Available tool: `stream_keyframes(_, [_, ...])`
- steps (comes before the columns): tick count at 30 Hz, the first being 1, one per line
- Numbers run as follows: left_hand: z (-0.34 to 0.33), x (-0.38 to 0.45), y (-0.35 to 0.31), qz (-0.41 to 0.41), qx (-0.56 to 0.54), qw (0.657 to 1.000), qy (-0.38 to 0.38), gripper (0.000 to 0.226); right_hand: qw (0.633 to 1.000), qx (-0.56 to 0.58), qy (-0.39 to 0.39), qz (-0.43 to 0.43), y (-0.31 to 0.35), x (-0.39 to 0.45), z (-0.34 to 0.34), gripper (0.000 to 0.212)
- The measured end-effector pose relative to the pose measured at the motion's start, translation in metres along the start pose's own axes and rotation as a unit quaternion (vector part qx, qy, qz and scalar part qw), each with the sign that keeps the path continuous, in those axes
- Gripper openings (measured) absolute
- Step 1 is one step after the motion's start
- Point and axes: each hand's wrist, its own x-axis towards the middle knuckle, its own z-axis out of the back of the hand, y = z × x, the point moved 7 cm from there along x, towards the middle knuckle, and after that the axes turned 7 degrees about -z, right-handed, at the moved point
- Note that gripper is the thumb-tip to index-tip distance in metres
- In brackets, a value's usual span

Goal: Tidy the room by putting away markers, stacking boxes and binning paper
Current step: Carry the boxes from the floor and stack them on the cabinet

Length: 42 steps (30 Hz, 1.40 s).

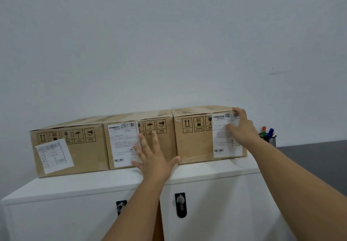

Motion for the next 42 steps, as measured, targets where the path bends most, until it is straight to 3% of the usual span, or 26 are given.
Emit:
stream_keyframes(3, [-0.002, 0.003, -0.003, -0.003, 0.008, 1.0, 0.012, 0.126, 1.0, 0.001, -0.005, -0.01, -0.002, 0.008, -0.008, 0.061])
stream_keyframes(8, [-0.006, 0.003, 0.0, -0.006, -0.003, 1.0, 0.012, 0.12, 0.999, -0.029, -0.014, -0.013, -0.002, 0.006, -0.022, 0.101])
stream_keyframes(16, [-0.01, 0.003, 0.002, -0.007, -0.014, 0.999, 0.028, 0.111, 0.998, -0.026, -0.032, -0.037, -0.001, 0.004, -0.027, 0.107])
stream_keyframes(19, [-0.005, 0.001, 0.002, -0.019, -0.007, 0.999, 0.049, 0.114, 0.995, -0.073, -0.043, -0.051, 0.001, -0.008, -0.031, 0.111])
stream_keyframes(22, [0.005, -0.003, 0.013, -0.041, -0.002, 0.995, 0.085, 0.107, 0.986, -0.13, -0.1, 0.027, 0.021, -0.032, -0.035, 0.096])
stream_keyframes(26, [0.037, -0.033, 0.043, -0.079, 0.055, 0.992, 0.078, 0.086, 0.978, -0.113, -0.111, 0.135, 0.053, -0.068, -0.049, 0.052])
stream_keyframes(29, [0.072, -0.074, 0.091, -0.059, 0.104, 0.991, 0.051, 0.08, 0.97, -0.142, -0.071, 0.184, 0.074, -0.103, -0.076, 0.028])
stream_keyframes(35, [0.126, -0.185, 0.249, 0.063, 0.177, 0.977, 0.103, 0.075, 0.96, -0.126, 0.023, 0.248, 0.117, -0.189, -0.155, 0.027])
stream_keyframes(42, [0.199, -0.352, 0.414, 0.258, 0.165, 0.944, 0.12, 0.064, 0.914, -0.131, 0.251, 0.289, 0.154, -0.332, -0.303, 0.022])
